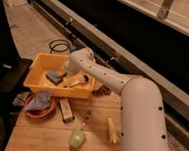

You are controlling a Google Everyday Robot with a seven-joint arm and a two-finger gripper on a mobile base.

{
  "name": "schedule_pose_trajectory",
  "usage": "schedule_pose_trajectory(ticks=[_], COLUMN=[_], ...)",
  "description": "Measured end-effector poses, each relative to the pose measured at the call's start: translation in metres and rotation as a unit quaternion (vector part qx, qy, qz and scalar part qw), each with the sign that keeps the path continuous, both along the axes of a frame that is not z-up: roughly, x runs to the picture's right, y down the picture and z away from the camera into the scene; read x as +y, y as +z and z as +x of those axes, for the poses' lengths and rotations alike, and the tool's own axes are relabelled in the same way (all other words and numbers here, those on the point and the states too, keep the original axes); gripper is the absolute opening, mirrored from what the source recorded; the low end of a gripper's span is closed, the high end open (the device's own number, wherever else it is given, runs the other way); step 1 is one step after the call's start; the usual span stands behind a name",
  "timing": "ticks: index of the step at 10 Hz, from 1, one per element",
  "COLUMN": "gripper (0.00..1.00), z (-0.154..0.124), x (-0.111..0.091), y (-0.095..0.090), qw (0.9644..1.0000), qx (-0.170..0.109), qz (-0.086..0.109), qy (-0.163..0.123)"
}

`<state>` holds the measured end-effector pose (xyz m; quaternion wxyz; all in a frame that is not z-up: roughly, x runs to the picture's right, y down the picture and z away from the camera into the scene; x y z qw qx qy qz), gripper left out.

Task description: Place pepper in tray

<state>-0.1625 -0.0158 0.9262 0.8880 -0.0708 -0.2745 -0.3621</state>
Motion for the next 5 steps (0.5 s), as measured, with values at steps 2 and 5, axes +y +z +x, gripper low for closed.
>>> schedule_pose_trajectory(ticks=[2,5], gripper=[0.65,0.65], z=[0.014,0.043], x=[-0.007,-0.022], y=[-0.007,-0.018], qw=[0.9997,0.9979], qx=[0.023,0.057], qz=[0.011,0.03], qy=[-0.006,-0.003])
